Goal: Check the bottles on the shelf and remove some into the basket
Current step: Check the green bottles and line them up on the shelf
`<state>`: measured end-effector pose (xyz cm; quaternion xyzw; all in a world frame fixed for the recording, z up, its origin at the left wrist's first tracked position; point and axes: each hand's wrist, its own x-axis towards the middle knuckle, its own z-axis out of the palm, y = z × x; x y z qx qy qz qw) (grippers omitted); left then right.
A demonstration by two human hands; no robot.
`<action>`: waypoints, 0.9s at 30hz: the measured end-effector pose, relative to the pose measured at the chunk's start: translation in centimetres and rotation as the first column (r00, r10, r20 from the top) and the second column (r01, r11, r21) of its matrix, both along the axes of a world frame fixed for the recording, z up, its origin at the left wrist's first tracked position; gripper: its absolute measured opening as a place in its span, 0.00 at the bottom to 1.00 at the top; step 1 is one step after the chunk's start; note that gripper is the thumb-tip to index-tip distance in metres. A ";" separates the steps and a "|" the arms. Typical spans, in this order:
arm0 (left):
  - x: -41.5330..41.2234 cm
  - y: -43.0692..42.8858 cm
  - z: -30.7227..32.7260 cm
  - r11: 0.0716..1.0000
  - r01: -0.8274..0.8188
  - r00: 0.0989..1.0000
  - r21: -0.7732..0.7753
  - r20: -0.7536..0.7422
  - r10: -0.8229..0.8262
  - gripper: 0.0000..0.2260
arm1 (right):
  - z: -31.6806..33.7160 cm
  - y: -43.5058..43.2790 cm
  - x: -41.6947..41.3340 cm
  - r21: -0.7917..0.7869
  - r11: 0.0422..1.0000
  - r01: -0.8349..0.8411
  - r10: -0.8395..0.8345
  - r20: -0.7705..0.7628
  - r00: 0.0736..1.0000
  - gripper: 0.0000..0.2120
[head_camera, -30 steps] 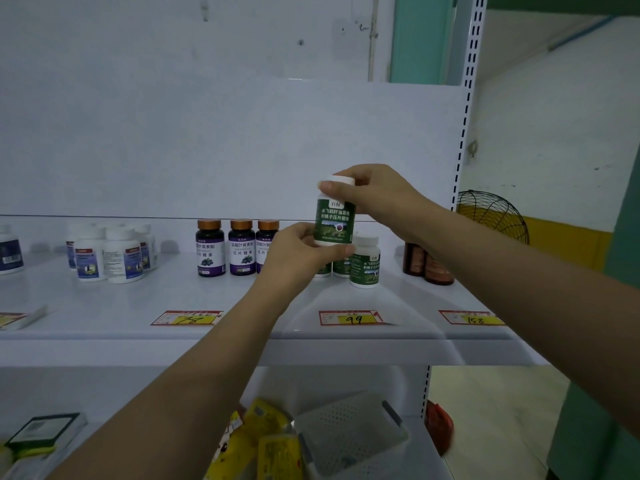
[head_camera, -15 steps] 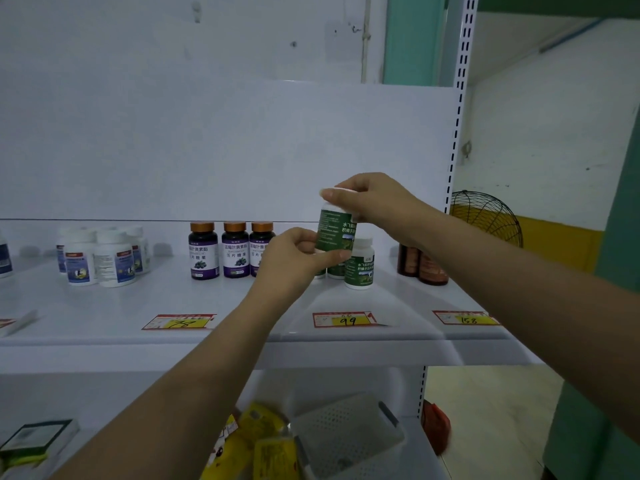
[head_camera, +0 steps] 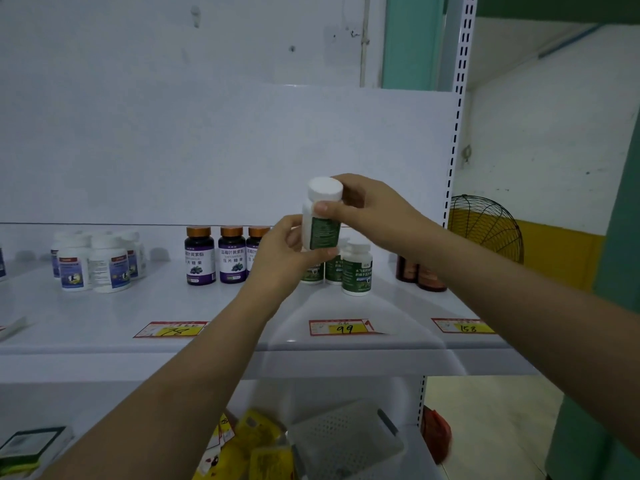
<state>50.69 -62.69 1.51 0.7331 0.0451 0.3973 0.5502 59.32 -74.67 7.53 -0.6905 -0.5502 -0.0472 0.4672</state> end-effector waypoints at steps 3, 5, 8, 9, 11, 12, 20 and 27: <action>0.3 0.0 1.4 0.994 -0.086 0.986 0.068 0.146 0.075 0.20 | -0.6 -0.1 -1.6 0.225 0.974 0.007 -0.062 0.237 0.970 0.21; 0.3 -0.2 2.6 0.976 -0.177 0.961 0.126 0.235 0.144 0.22 | -1.2 -0.1 -2.1 0.369 0.930 0.006 -0.156 0.377 0.913 0.23; 0.4 -0.3 3.5 0.943 -0.268 0.937 0.198 0.281 0.207 0.22 | -1.8 0.1 -1.9 0.447 0.895 0.011 -0.244 0.467 0.850 0.24; 0.4 -0.3 3.5 0.938 -0.278 0.936 0.208 0.280 0.215 0.23 | -1.8 0.1 -1.8 0.445 0.895 0.014 -0.248 0.473 0.845 0.24; 0.3 -0.3 3.4 0.934 -0.284 0.937 0.217 0.268 0.223 0.23 | -1.6 0.1 -1.8 0.430 0.903 0.012 -0.236 0.473 0.849 0.24; 0.2 -0.4 3.5 0.937 -0.273 0.941 0.217 0.263 0.213 0.23 | -1.3 0.0 -1.9 0.421 0.907 0.004 -0.218 0.463 0.859 0.24; -0.8 -1.4 4.4 0.991 0.136 0.987 0.012 -0.084 -0.135 0.20 | 4.4 -0.2 -1.4 0.173 0.966 0.190 -0.173 -0.108 0.979 0.20; -0.2 -2.0 3.2 0.948 0.270 0.920 -0.166 -0.247 -0.305 0.19 | 4.6 -1.4 0.7 -0.271 0.944 0.189 -0.267 -0.290 0.919 0.17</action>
